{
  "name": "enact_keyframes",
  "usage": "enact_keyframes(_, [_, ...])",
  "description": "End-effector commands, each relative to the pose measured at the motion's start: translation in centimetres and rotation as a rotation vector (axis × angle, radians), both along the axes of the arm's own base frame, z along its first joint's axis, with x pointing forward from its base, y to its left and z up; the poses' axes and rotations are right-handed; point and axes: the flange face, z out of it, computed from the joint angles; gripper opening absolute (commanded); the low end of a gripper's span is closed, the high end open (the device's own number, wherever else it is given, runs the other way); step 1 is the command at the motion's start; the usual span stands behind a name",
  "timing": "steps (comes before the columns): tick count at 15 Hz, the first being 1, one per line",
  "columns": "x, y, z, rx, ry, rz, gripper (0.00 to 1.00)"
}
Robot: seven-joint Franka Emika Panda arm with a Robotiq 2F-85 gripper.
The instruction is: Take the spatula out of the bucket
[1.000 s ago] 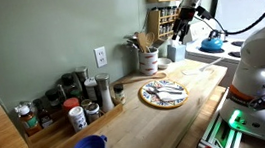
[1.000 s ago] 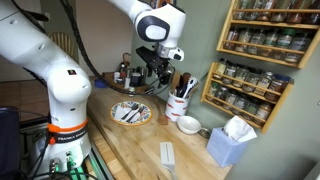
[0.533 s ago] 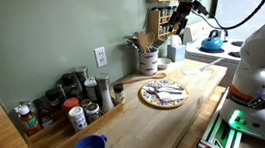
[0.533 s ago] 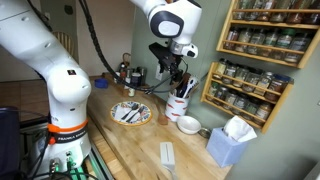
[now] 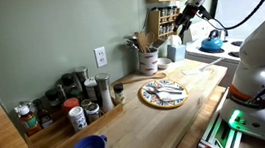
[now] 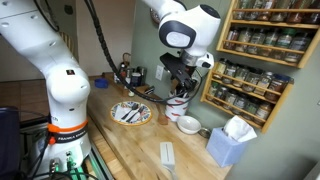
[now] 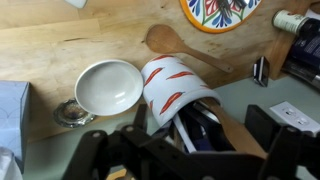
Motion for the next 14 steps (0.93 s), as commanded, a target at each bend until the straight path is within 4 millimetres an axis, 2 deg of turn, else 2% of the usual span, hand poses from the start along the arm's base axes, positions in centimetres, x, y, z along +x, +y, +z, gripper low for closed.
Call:
enact_keyframes(1, [0.6,-2.6,-1.6,0.035,-0.067,-0.021,1.0])
enact_keyframes(3, [1.0,-3.3,-2.3,0.078,-0.071,-0.036,1.0])
enact_keyframes(4, [0.2,-2.4,-1.6,0.049,-0.063,-0.032,1.0])
enact_keyframes(9, [0.9,-3.0,-2.3,0.064,-0.059,-0.044,1.0])
enact_keyframes(14, [3.2,-3.9,-1.8,0.117,-0.123,-0.095,1.0])
